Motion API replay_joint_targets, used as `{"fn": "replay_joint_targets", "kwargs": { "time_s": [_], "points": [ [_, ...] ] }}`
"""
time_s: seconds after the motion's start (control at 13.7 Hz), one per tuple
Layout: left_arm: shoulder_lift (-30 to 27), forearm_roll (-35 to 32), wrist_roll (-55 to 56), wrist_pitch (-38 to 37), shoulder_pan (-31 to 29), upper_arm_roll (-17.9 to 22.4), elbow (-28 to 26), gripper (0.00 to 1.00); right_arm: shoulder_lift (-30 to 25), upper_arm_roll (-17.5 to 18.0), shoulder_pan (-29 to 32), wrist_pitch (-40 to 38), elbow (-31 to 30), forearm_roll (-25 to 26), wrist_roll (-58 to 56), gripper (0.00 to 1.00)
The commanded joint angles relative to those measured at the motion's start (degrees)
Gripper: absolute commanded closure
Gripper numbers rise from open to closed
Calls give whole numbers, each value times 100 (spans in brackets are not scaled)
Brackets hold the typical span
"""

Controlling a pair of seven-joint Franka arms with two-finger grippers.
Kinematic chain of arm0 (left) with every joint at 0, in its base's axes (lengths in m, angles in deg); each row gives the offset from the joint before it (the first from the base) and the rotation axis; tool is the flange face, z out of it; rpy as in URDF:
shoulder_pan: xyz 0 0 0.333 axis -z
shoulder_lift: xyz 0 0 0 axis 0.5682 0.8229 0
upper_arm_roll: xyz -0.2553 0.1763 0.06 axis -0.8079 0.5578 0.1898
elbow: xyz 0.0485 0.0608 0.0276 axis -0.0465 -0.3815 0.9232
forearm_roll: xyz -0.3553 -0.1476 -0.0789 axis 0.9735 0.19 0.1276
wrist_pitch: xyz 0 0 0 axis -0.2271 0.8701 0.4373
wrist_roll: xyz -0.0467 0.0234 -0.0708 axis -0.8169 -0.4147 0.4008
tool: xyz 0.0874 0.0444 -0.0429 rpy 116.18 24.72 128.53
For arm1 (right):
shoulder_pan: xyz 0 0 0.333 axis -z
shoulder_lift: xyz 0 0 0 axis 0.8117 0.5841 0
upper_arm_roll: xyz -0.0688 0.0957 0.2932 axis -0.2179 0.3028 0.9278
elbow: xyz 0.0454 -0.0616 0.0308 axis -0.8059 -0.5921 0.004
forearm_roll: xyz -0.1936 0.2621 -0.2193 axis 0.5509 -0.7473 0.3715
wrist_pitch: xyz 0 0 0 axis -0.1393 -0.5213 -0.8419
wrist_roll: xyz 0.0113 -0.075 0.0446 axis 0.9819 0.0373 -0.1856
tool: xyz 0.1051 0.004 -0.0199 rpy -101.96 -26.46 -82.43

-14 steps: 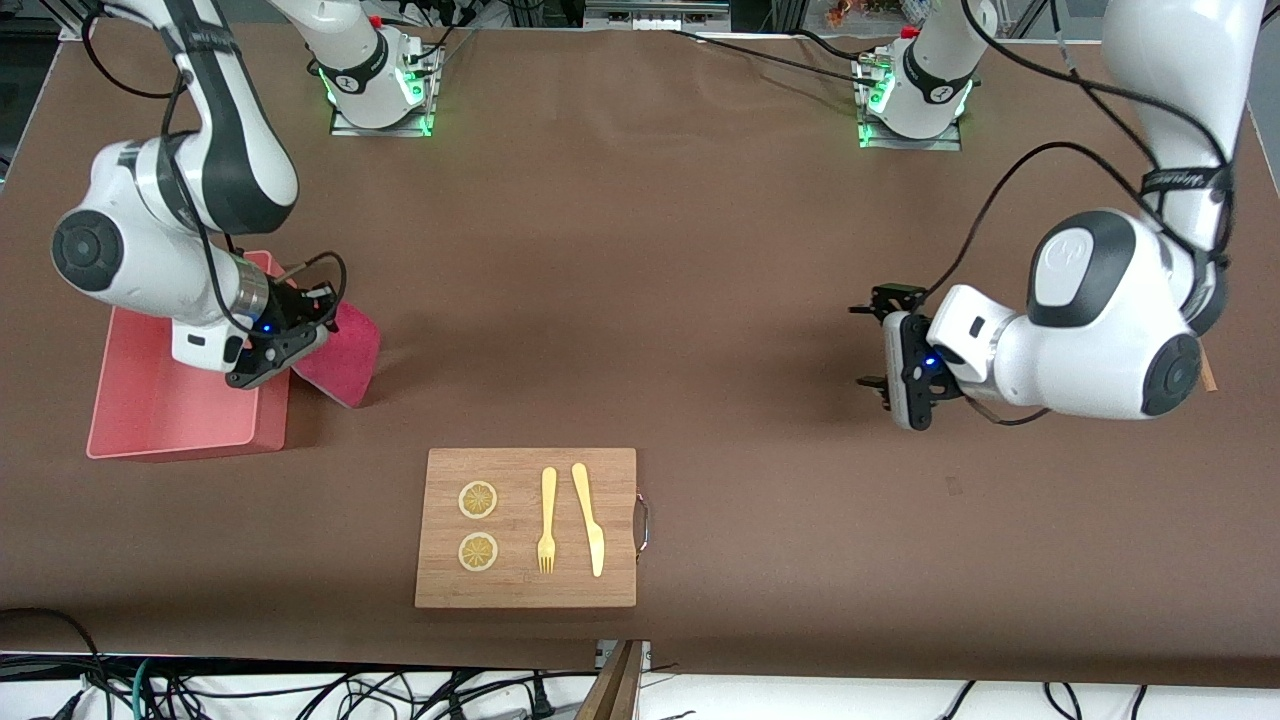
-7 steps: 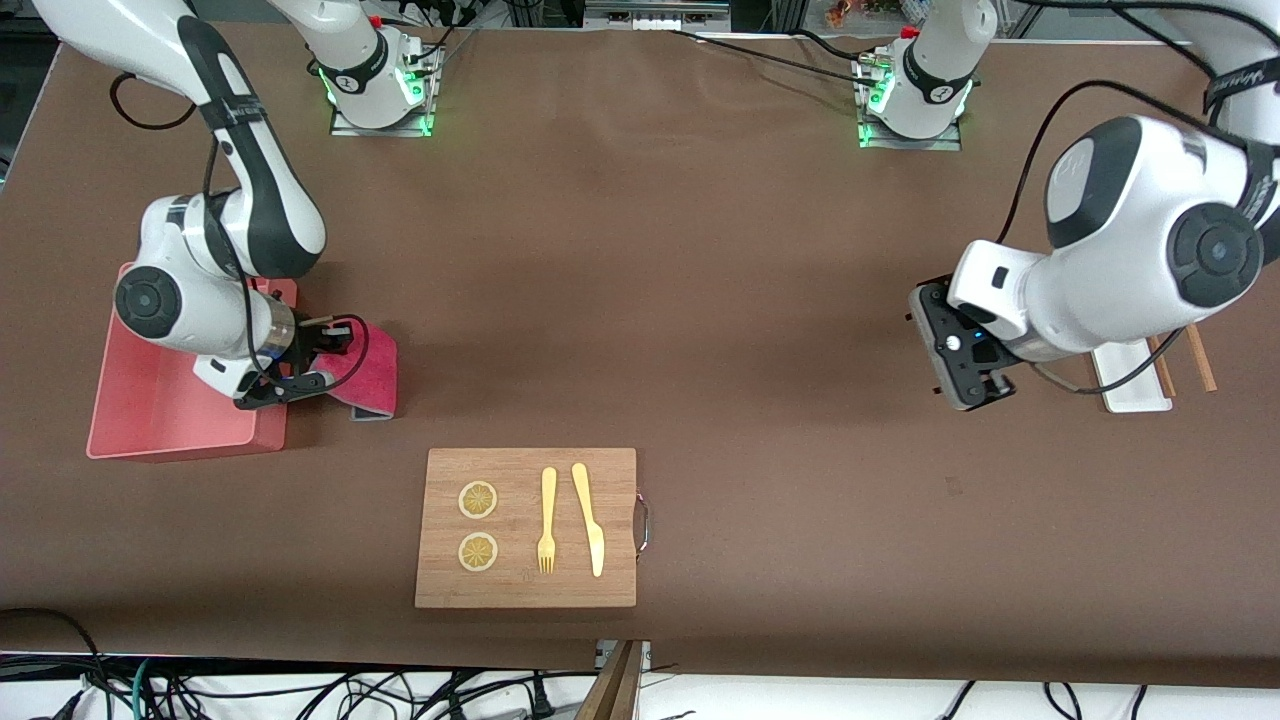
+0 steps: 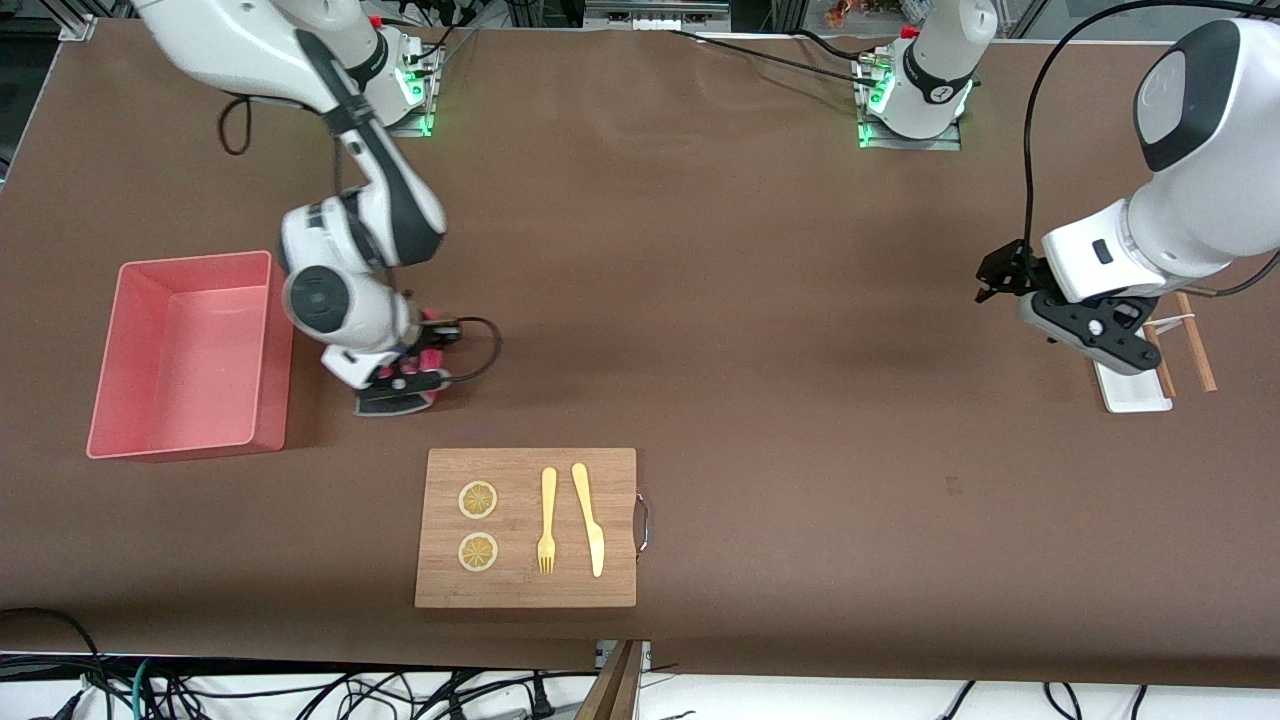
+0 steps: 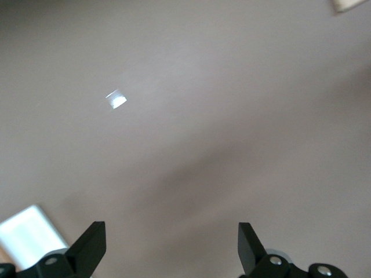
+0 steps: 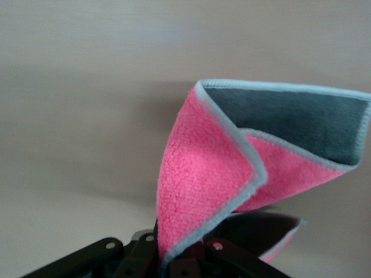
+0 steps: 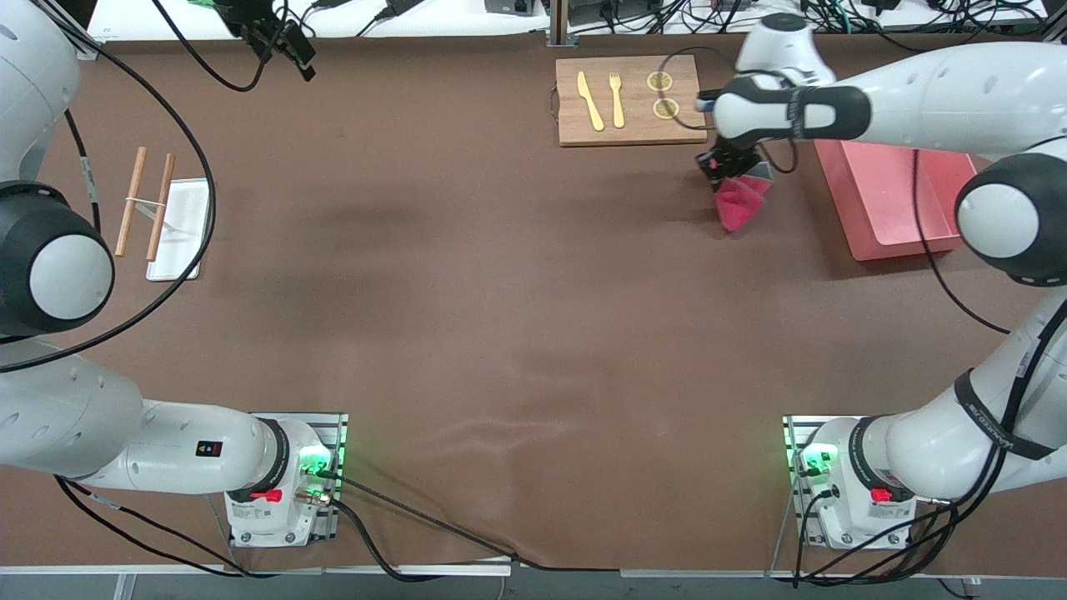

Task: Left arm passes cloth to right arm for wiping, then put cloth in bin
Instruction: 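Wipe the table with the cloth in the right gripper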

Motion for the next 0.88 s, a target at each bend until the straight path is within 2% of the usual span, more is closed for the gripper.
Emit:
{"fn": "replay_joint_targets", "kwargs": {
  "time_s": [0.0,0.22,0.44,0.66,0.8],
  "points": [
    [-638,-304,1268,22,129,77,-575,0,450,-66,-781,-144,869,-81,1133,100],
    [-772,-199,1914,-83,129,94,-446,0,819,-57,-1450,-101,1528,-169,2057,100],
    [-711,-94,1914,-468,50,94,-165,0,1172,144,-1794,-153,2434,-651,2918,100],
    [-667,-93,1923,-549,33,77,-49,0,919,180,-1707,-511,2603,-1065,3009,100],
    [-675,-93,1923,-662,33,68,-49,0,620,451,-1235,-1091,2621,-1075,2939,100]
  ]
}}
